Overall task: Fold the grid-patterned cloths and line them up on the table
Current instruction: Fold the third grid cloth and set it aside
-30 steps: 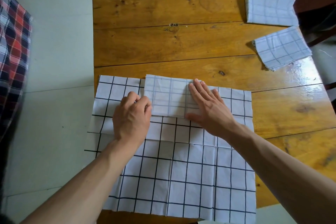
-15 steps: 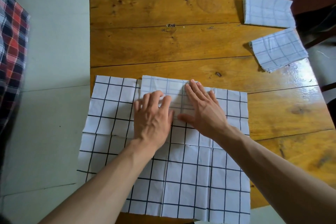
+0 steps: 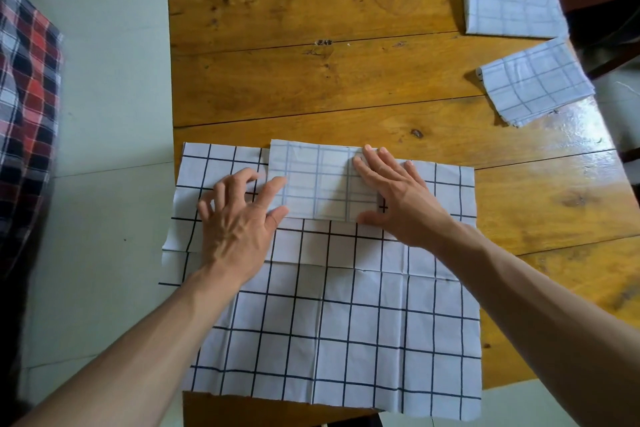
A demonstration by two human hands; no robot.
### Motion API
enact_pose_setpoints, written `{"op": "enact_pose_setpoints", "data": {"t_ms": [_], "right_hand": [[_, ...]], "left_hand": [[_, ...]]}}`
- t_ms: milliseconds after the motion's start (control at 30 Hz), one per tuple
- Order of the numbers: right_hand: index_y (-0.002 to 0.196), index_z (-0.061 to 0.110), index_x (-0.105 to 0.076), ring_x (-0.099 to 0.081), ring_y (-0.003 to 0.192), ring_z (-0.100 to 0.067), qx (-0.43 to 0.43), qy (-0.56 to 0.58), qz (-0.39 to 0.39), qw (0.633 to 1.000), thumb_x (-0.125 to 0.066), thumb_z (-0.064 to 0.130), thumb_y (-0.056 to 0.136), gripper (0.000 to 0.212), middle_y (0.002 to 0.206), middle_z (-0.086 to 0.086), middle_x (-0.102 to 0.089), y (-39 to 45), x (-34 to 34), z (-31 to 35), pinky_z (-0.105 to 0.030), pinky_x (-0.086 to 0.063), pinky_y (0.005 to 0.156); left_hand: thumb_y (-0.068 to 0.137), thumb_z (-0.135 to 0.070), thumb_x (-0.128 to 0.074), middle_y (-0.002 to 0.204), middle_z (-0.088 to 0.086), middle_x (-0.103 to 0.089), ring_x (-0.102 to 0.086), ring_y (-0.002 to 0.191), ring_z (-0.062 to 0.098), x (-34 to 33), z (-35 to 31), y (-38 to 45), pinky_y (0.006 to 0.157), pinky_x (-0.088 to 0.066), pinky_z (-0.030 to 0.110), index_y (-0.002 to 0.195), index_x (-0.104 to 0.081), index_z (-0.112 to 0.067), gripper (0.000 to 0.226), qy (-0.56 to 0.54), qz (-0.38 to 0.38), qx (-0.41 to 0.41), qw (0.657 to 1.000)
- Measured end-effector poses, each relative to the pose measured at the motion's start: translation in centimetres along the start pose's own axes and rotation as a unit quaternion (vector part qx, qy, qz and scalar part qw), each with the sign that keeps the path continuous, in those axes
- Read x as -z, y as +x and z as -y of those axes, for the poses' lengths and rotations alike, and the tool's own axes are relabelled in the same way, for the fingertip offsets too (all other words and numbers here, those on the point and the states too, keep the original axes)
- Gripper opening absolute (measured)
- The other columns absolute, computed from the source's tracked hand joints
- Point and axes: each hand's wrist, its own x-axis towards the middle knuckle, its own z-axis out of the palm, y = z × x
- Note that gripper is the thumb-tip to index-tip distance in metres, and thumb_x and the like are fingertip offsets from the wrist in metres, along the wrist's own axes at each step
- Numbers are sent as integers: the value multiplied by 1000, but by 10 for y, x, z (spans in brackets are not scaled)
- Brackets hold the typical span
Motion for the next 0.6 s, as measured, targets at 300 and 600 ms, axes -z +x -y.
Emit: {"op": "enact_pose_setpoints", "data": {"t_ms": [300, 600], "right_hand": [[156, 36, -3, 21, 148, -13, 34, -20, 58, 998, -73, 31, 85, 100, 161, 11, 17, 0, 16, -11, -47, 9, 121], [154, 20, -24, 6, 152, -24, 46, -114, -12, 992, -73, 40, 83, 88, 165, -7, -7, -13, 8, 38, -43, 2, 123]], "left_hand": [[89, -37, -65, 137, 5, -42, -37, 122, 30, 9, 6, 0, 89, -37, 54, 133, -51, -41, 46, -14, 38, 6, 999], [77, -7, -75, 134, 10, -58, -55, 117, 34, 23, -2, 18, 87, -49, 47, 118, -66, -14, 43, 9, 42, -143, 989]]}}
